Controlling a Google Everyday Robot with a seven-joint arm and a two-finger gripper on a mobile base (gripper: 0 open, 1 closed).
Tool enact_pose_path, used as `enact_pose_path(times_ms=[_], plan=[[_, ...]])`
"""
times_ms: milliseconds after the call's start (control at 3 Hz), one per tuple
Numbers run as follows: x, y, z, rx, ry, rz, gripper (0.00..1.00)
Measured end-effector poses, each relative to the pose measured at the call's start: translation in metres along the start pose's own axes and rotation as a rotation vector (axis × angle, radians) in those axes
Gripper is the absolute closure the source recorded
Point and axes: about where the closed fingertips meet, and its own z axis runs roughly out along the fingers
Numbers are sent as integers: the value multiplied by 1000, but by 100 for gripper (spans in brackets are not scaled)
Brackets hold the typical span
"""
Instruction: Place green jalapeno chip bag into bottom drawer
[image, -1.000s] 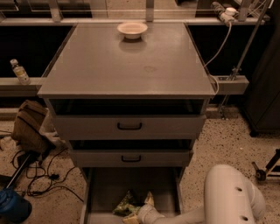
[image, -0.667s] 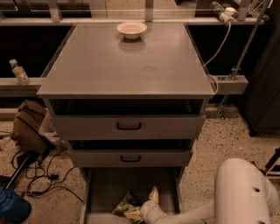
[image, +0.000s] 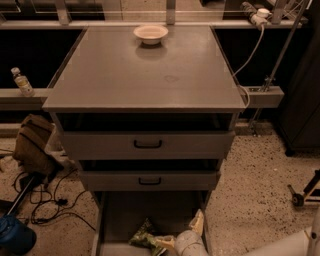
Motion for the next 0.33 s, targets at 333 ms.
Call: enact_pose_path(times_ms=[333], plan=[[0, 0, 0, 0, 0, 0, 0]])
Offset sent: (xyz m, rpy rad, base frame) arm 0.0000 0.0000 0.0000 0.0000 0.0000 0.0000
